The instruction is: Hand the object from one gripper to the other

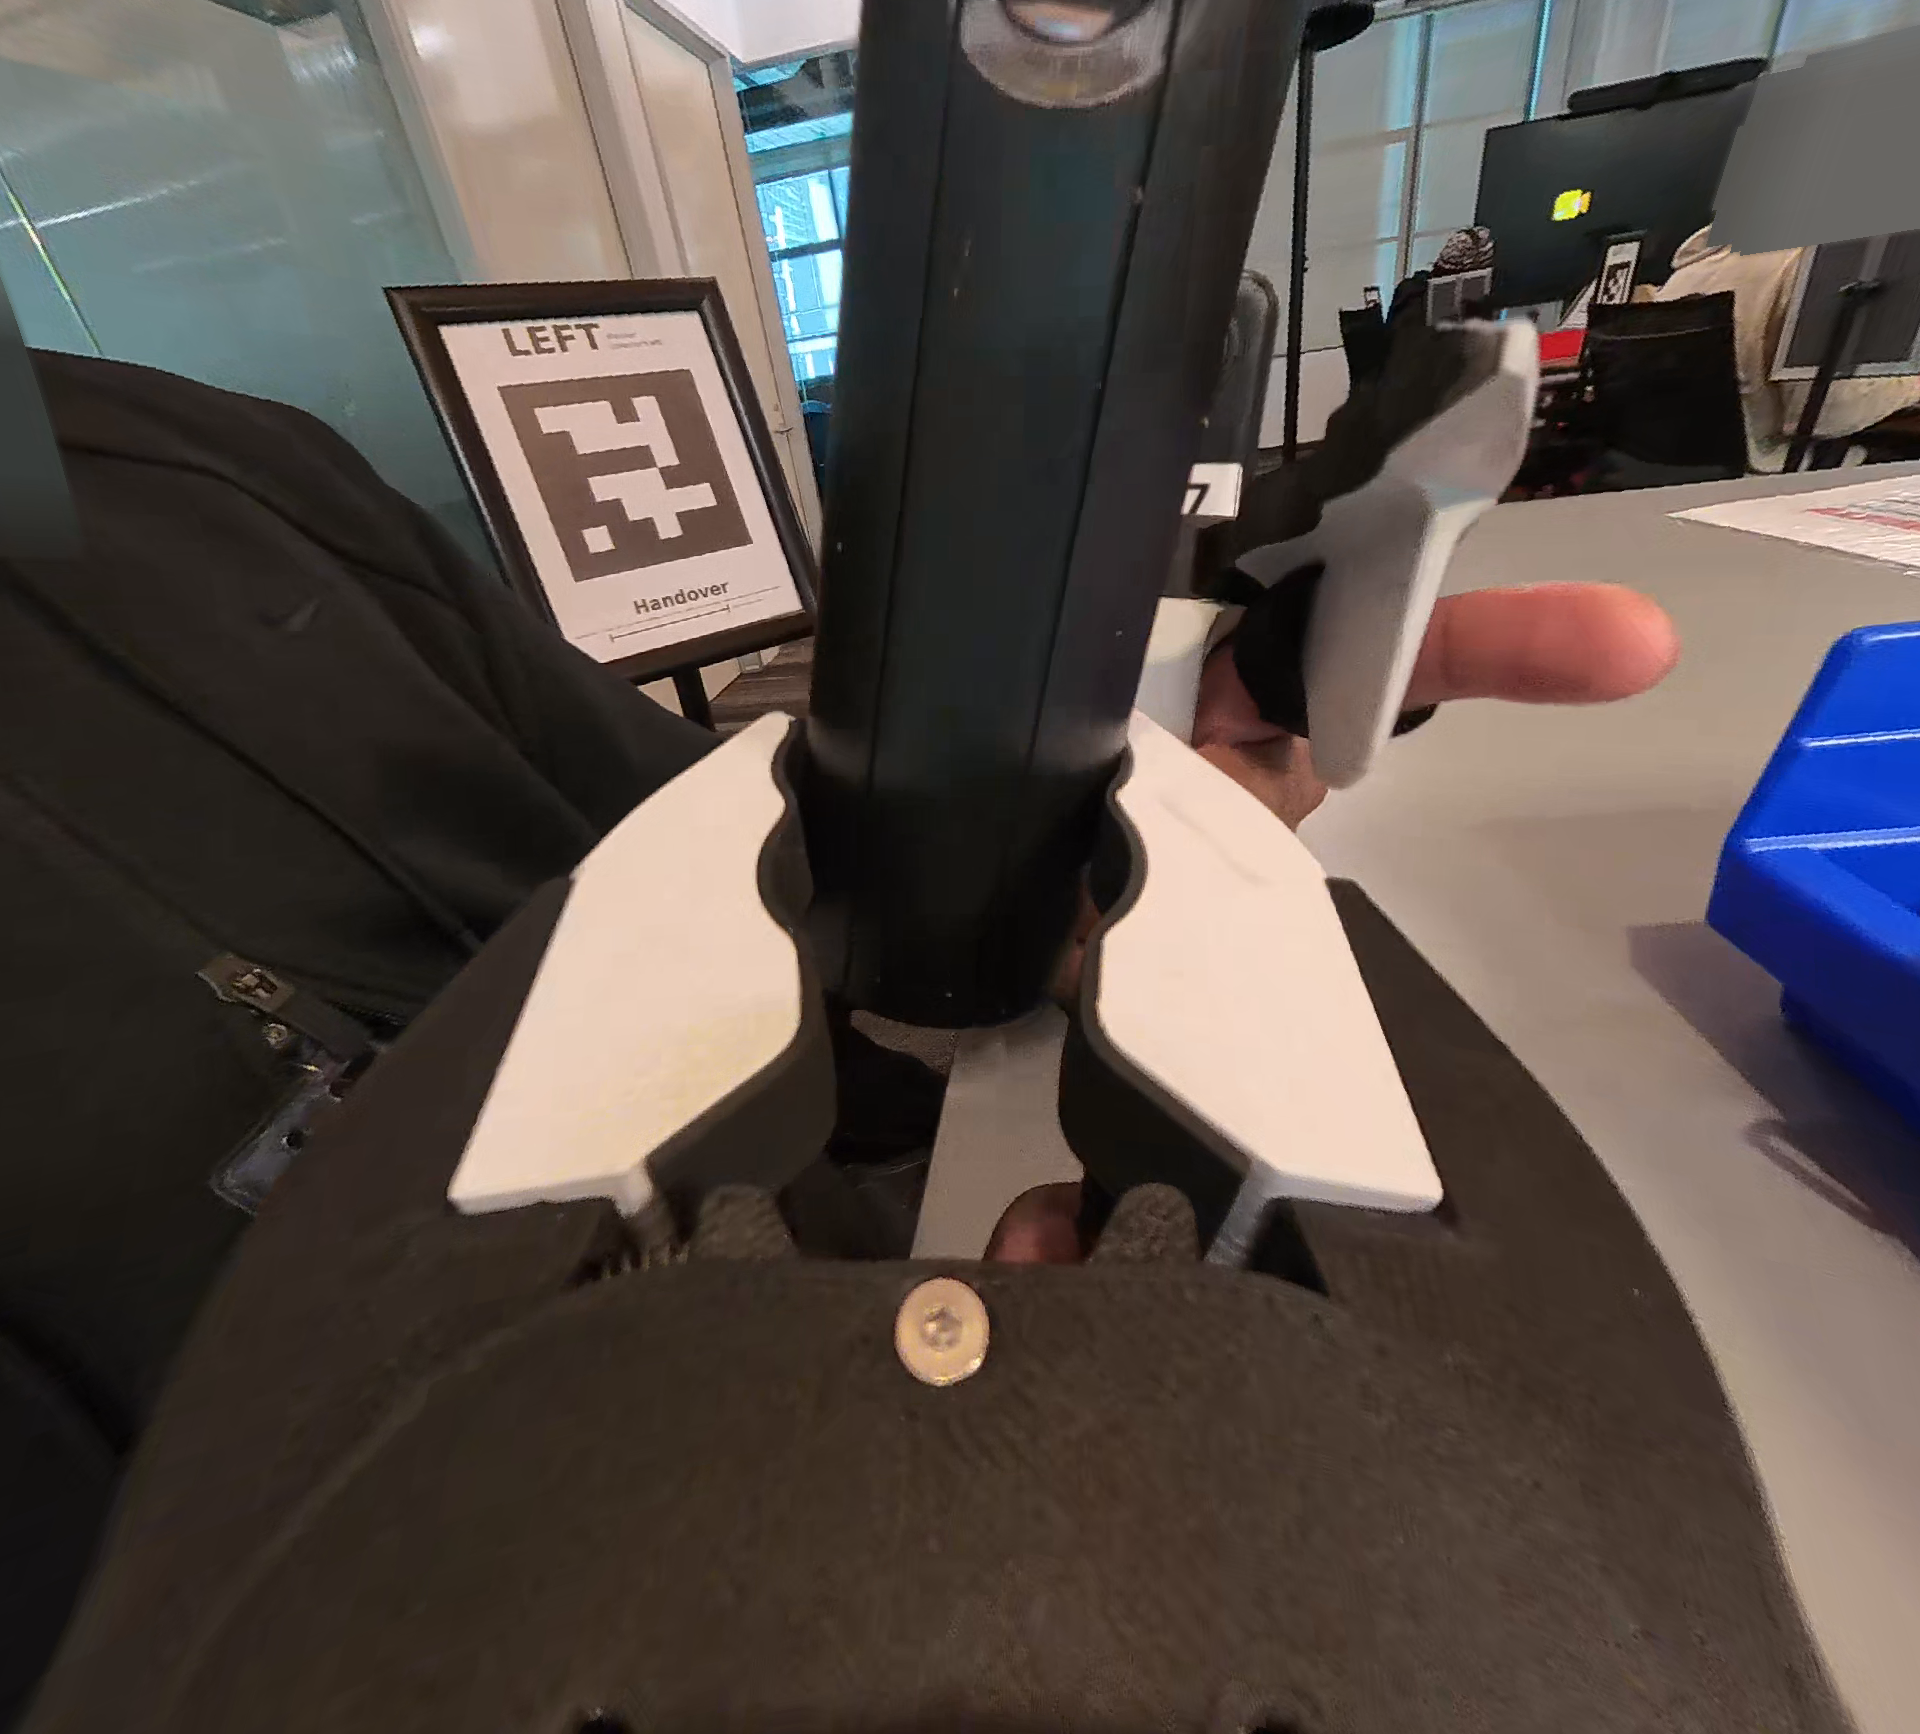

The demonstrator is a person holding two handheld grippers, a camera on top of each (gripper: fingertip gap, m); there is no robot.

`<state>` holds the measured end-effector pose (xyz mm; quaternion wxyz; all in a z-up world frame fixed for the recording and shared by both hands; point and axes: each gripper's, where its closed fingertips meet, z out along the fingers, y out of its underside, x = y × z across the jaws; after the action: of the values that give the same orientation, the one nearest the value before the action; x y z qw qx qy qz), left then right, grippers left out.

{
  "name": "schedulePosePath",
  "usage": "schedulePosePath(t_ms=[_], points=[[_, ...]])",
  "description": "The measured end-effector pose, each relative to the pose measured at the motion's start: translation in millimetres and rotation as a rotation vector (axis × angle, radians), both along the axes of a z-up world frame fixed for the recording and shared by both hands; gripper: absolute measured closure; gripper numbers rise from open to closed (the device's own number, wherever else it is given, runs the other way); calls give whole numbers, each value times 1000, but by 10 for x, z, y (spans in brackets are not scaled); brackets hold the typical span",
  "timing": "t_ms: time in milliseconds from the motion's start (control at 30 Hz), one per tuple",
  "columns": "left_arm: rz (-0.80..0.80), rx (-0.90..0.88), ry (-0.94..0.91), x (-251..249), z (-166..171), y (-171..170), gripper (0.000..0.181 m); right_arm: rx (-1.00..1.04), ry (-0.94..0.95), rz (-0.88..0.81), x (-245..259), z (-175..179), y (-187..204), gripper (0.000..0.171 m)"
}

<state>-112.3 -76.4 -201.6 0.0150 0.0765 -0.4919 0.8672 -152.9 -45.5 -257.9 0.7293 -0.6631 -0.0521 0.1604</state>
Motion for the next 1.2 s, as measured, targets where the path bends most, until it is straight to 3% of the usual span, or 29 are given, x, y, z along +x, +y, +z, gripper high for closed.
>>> schedulePosePath(t_ms=[233,567,933,1067,1200], points=[[72,117,-30,42,-114,-132,100,-15,3,-7,9,-17,13,120],[116,193,-43,83,-194,-151,108,-73,21,-102,185,-89,54,120],[-81,273,-32,-127,-272,-115,103,-267,-131,-165,170,-357,84,120],[-39,378,-75,-125,-411,-180,107,-352,-179,-219,237,-478,87,120],[36,480,-162,-114,-561,-274,127,-451,-291,-297,315,-638,101,116]])
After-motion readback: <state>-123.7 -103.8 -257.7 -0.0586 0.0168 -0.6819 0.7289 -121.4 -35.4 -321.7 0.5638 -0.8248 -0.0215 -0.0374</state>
